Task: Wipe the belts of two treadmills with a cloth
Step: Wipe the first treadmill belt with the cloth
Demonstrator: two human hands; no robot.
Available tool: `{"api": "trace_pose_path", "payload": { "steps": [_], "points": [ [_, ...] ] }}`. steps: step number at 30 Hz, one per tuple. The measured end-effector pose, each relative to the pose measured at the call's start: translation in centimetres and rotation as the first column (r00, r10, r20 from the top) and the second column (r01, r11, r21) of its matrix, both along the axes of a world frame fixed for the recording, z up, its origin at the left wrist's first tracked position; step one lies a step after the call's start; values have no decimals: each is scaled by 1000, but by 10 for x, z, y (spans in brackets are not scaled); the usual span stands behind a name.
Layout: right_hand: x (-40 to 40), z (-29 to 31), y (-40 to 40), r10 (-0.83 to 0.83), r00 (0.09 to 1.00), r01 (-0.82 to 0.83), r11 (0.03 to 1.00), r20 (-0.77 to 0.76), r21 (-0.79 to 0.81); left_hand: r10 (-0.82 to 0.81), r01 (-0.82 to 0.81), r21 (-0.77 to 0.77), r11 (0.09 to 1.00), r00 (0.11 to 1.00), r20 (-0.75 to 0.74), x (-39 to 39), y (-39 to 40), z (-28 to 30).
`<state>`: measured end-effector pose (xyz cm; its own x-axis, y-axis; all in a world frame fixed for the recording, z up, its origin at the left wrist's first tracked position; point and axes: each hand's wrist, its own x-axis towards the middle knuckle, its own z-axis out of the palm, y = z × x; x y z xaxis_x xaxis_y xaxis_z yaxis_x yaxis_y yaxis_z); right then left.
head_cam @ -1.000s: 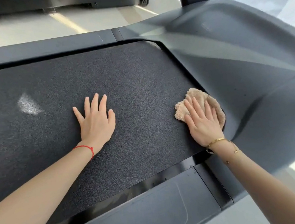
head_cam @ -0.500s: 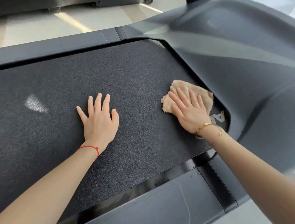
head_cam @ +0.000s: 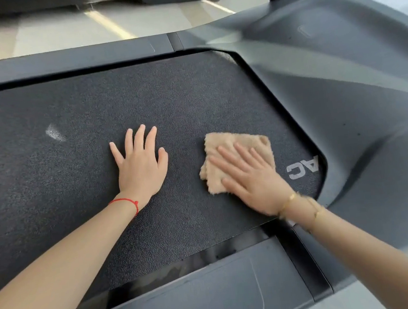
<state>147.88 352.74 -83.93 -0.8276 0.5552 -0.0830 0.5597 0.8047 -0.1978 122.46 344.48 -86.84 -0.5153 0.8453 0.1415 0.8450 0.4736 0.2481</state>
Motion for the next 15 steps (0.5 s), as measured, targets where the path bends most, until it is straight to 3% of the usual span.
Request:
{"api": "trace_pose_path", "payload": {
  "steps": [5, 11, 15],
  "points": [
    [-31, 3, 33, -209, 978, 209, 977, -1, -49, 7, -7, -3, 1000, 1000, 9, 1, 1, 1],
    [-14, -5, -9, 62, 998, -63, 998, -31, -30, -11, 11, -25, 1000, 1000, -19, 0, -1, -1],
    [-17, -6, 33, -43, 998, 41, 998, -49, -52, -14, 13, -37, 999, 1000, -19, -1, -2, -1]
  ]
}}
